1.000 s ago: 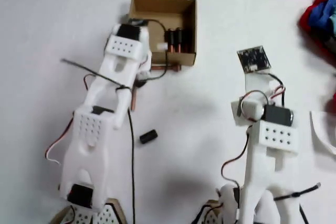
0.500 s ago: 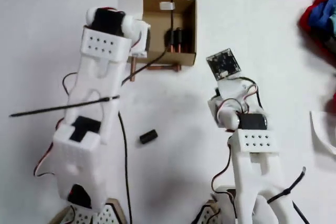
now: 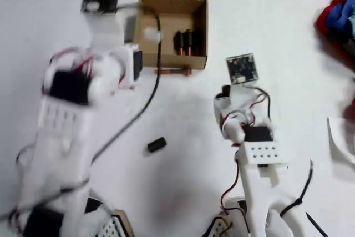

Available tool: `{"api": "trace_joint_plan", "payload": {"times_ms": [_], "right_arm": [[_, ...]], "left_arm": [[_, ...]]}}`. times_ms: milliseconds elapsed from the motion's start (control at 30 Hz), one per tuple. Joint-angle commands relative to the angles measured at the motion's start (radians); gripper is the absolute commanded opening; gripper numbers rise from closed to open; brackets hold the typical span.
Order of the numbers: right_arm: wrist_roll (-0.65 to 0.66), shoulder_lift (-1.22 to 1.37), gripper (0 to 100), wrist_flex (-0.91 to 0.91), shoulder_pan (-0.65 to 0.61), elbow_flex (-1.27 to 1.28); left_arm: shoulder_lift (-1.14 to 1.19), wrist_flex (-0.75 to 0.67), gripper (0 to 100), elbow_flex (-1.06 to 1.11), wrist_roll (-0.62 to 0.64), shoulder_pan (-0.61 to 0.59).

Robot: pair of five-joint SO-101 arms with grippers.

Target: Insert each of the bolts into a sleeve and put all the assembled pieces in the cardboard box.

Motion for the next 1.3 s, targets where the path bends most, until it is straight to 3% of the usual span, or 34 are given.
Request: {"api": "trace_joint_plan", "payload": {"times_ms": [0, 133, 233, 367, 633, 1267], "right_arm": [[-0.008, -0.038, 2.0, -0.202, -0.082, 0.028], [-0.008, -0.038, 2.0, -0.372, -0.153, 0.051], [-0.008, -0.036, 2.0, -0.426, -0.199, 0.054], [-0.008, 0.004, 2.0, -0.432, -0.243, 0.048], [-0.008, 0.232, 2.0, -0.61, -0.249, 0.009], [-0.008, 0.09, 2.0, -0.493, -0.265, -0.006]], "left_arm": [[-0.272, -0.485, 2, 0.367, 0.008, 0.005], [-0.462, -0.942, 2, 0.704, 0.009, 0.006], [-0.531, -1.092, 3, 0.851, 0.009, 0.038], [-0.523, -1.092, 3, 0.871, 0.052, 0.104], [-0.399, -1.091, 3, 0.776, 0.476, 0.114], [-0.222, -1.039, 3, 0.7, 0.488, 0.149]]}}
